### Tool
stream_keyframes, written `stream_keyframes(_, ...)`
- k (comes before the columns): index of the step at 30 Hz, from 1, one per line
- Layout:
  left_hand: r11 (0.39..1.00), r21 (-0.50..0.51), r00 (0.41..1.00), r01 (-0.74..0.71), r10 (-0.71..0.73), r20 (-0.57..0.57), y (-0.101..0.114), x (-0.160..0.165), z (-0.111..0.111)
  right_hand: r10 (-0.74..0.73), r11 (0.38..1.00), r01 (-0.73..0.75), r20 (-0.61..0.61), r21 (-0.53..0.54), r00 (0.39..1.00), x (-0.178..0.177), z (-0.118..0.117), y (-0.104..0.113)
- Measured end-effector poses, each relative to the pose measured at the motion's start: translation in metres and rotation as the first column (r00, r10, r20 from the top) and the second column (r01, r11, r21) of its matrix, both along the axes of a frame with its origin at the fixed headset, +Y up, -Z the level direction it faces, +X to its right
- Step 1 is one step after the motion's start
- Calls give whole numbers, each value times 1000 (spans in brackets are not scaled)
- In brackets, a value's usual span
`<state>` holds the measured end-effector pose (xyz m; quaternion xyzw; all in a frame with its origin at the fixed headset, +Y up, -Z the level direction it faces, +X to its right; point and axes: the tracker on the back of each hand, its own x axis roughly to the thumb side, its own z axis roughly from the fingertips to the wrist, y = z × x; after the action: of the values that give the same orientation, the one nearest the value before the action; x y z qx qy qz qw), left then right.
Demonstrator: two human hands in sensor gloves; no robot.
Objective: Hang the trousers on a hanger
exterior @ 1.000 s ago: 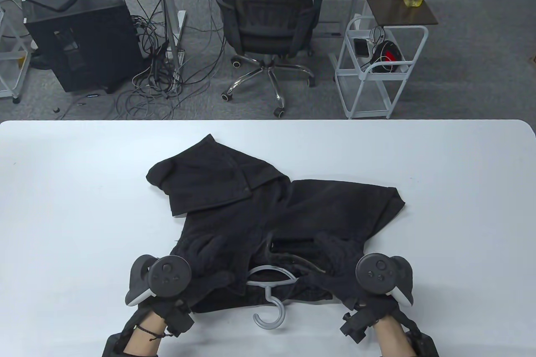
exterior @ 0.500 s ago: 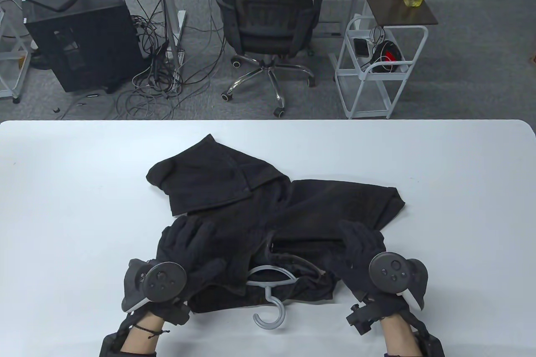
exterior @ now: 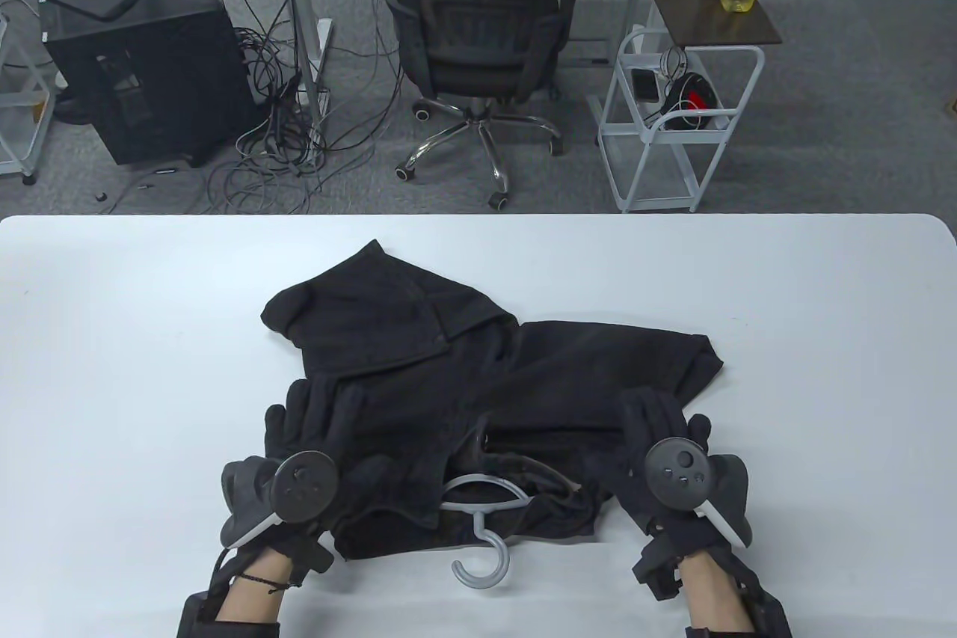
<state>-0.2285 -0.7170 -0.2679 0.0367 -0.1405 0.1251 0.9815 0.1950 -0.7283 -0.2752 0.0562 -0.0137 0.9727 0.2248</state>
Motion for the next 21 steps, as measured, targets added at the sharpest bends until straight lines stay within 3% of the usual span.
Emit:
stream_keyframes(5,998,-67,1000,22,-23,-12,-6,-1,-3,21,999,-21,-1,-30,1000,-1,-2,-3)
stream_keyframes(21,996,-85,1000,-1,-1,-15,-6,-1,-2,-3,999,3,-5,-52,1000,3,-3,-3)
